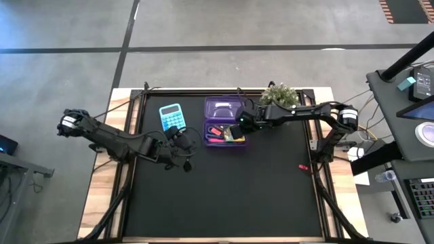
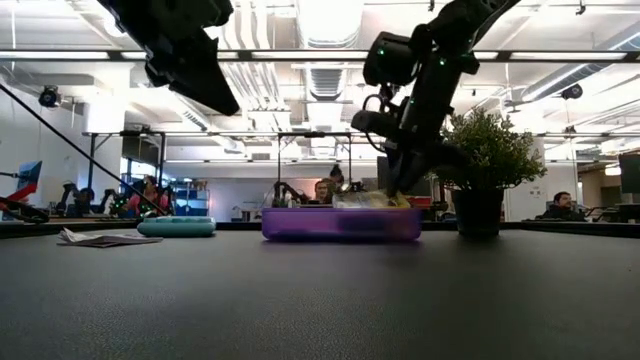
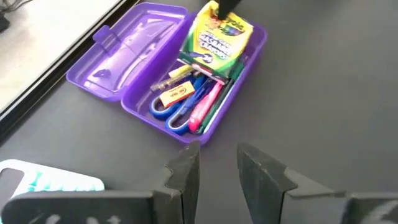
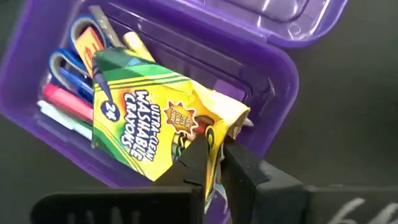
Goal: Pack school essentials
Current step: Put the yellow crayon box into the purple supply box, then put the white black sticky note into the purple supply box, then return to Home Position
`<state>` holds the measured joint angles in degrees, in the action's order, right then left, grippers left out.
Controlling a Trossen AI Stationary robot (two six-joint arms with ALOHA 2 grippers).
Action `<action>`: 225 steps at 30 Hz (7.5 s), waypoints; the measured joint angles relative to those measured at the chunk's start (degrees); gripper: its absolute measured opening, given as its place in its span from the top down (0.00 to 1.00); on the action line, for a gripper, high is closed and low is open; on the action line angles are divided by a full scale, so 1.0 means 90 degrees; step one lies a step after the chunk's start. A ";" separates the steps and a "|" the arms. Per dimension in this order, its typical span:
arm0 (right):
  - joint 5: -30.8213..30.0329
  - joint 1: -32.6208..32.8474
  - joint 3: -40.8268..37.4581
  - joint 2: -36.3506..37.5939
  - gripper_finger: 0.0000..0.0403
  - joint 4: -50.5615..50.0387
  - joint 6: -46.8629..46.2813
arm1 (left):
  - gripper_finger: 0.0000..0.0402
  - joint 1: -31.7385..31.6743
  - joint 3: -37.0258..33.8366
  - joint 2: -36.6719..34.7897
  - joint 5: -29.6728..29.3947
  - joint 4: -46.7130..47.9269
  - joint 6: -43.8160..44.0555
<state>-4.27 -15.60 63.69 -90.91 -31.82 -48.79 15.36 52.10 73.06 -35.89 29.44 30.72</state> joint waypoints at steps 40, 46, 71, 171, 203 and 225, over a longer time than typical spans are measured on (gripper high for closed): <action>-0.0422 0.1278 0.1631 -0.0207 0.46 -0.0446 0.0521 | 0.65 -0.1368 -0.2002 0.0238 0.2371 0.2223 0.4107; -0.0549 0.1669 0.1630 -0.0555 0.46 -0.0359 -0.0070 | 0.65 -0.1364 -0.2266 0.0234 0.2565 0.1388 0.4014; -0.0535 0.2951 0.1624 -0.1960 0.46 0.1324 -0.2367 | 0.65 -0.0806 -0.2115 0.1196 0.4590 -0.3069 0.1712; -0.0517 0.1044 0.1616 -0.1239 0.98 0.1283 -0.1003 | 0.65 0.0322 -0.2234 -0.1005 0.2035 -0.3105 -0.0184; 0.0415 0.0495 0.1609 -0.1321 0.59 0.1151 -0.0239 | 0.65 -0.0471 -0.2234 -0.1324 0.1942 -0.3021 -0.0124; -0.2202 0.2398 -0.0083 0.2159 0.62 0.0123 0.1588 | 0.65 -0.0707 -0.2233 -0.4830 0.1851 -0.2075 -0.1685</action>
<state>-24.09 5.99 62.95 -71.48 -30.72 -34.50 8.99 32.00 29.58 -19.23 10.76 15.55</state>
